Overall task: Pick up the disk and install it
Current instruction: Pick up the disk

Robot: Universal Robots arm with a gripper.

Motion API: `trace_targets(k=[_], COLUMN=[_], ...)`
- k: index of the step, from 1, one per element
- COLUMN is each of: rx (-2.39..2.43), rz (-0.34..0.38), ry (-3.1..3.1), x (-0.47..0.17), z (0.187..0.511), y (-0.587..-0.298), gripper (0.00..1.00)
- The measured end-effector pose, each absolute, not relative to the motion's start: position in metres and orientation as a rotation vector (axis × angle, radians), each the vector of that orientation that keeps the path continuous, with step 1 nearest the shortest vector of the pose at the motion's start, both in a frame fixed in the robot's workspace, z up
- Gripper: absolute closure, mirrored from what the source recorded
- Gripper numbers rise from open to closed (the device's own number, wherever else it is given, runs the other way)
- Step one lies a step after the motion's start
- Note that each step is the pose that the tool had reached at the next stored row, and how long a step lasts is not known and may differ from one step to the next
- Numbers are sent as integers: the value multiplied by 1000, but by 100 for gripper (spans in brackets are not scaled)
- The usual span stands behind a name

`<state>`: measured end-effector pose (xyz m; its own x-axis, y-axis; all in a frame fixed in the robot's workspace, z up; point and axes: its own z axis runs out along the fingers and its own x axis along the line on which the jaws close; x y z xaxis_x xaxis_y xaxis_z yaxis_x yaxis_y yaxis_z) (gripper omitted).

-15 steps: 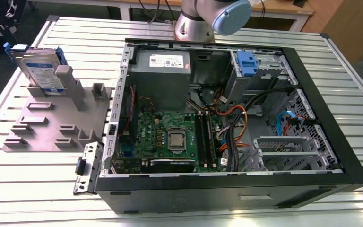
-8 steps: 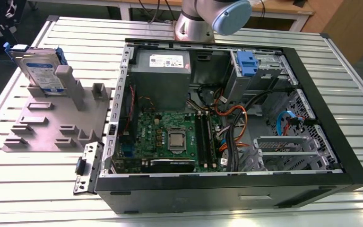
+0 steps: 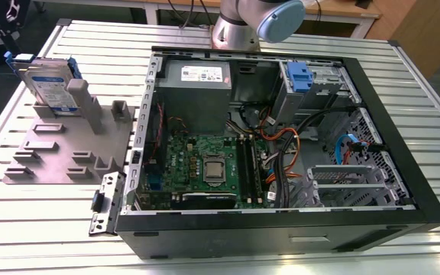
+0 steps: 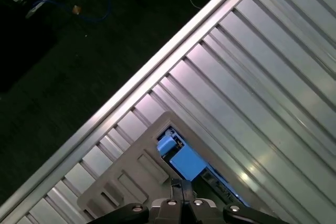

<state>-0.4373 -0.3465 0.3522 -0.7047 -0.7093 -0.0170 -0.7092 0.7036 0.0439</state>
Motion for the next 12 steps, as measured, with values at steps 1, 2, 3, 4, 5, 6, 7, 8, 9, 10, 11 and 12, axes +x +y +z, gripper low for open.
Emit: trace_targets(k=[1,2,3,4,5,6,7,8,9,10,11,12], rx=[1230,1251,1274,1298,1320,1342,1364,1386,1405,1424,1442,1458], rz=[-74,-74,-74,-74,-74,-74,-74,-74,-74,-74,-73,-73], ry=[-2888,-2879,-2868,-2857,-2846,-2836,-2825,-2814,-2804,-2794,-2785,-2776], x=[-437,-437,-437,-437,-437,-437,-437,-437,-437,-437,-437,-437], z=[352,352,352,352,352,352,352,352,352,352,352,352], y=[-347,-347,-347,-346,-346,-347,-347,-347,-347,-347,-347,-347], gripper=[89,89,89,89,89,89,89,89,89,89,89,89])
